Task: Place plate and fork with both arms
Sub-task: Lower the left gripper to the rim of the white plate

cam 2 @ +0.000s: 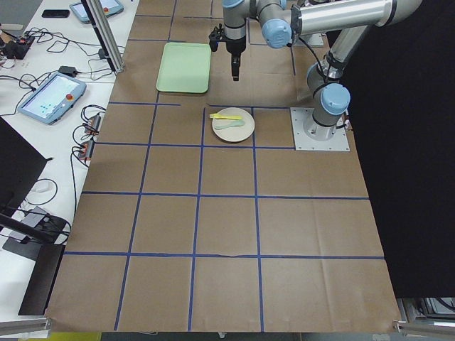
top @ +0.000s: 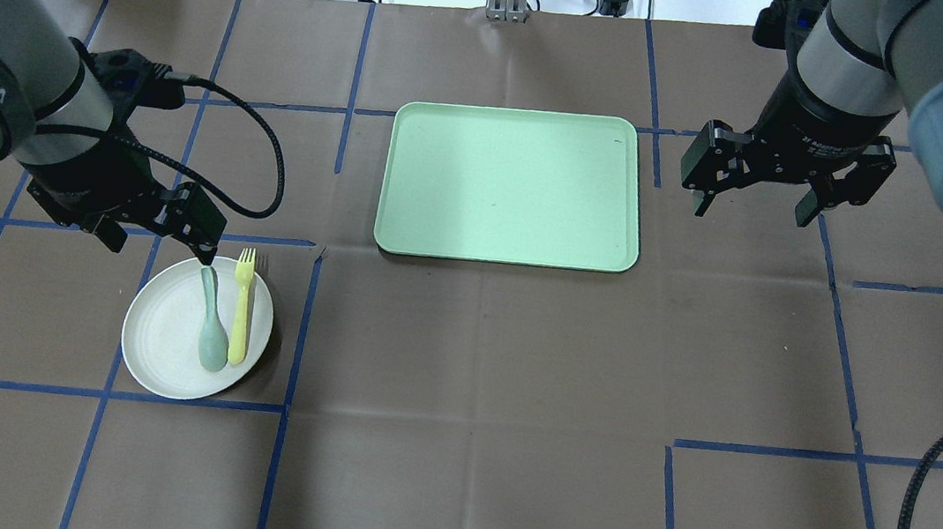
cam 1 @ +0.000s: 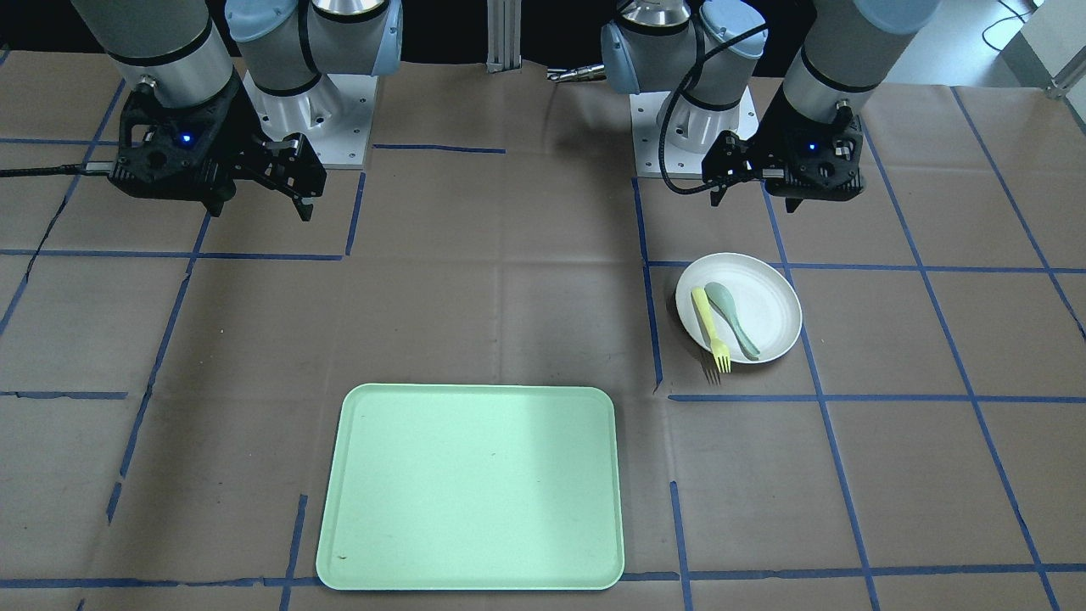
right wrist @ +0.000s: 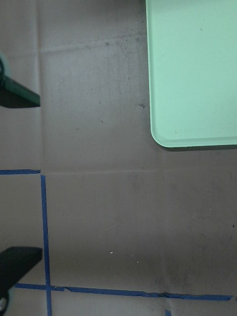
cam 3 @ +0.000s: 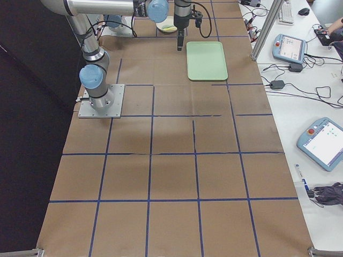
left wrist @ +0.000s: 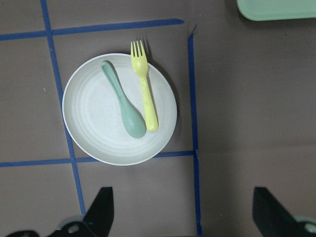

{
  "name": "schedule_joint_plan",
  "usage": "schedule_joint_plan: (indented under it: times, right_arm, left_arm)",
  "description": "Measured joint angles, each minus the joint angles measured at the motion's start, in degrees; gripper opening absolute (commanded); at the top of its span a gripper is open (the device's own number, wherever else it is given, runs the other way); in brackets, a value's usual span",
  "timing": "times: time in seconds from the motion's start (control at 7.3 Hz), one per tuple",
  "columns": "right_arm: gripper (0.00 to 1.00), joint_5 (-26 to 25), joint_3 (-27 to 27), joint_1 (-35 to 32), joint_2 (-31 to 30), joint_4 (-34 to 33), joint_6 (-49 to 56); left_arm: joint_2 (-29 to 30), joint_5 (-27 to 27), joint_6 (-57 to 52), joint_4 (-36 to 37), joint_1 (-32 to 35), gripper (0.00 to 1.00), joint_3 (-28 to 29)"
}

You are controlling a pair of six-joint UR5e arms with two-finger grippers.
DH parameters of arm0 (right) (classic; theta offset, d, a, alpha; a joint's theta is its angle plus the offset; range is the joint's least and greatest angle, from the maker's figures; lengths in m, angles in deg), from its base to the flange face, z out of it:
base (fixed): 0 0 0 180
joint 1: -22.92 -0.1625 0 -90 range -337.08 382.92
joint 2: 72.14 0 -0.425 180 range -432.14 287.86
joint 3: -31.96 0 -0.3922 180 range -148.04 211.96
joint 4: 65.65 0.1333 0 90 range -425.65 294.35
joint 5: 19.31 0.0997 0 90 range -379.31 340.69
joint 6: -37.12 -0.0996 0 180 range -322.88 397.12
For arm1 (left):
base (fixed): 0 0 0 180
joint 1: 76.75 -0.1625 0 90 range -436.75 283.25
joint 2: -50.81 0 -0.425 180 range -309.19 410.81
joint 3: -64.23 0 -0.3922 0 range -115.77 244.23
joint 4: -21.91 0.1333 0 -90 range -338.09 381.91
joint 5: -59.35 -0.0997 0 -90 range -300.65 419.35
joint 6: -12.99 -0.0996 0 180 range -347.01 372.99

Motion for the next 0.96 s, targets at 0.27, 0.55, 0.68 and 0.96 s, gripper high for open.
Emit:
schedule_joint_plan:
  times: [0.27,0.55,0.68,0.96]
  right_arm:
    - [1.00,0.00,0.00,0.00,-0.01,0.00,0.00]
    - [1.00,0.00,-0.06,0.00,0.00,0.01,0.00]
    - [1.00,-0.08,-0.35,0.02,-0.02,-0.05,0.00]
    - [1.00,-0.25,-1.13,0.07,-0.05,-0.37,0.00]
  left_arm:
    - [1.61,1.65,-7.92,2.75,-7.39,0.99,-3.01]
    - [4.77,5.02,-15.82,9.73,-13.95,0.99,-7.12]
    - [7.06,5.74,-19.54,14.60,-17.37,0.99,-9.33]
    - [12.72,8.90,-25.15,19.43,-22.65,0.99,-11.14]
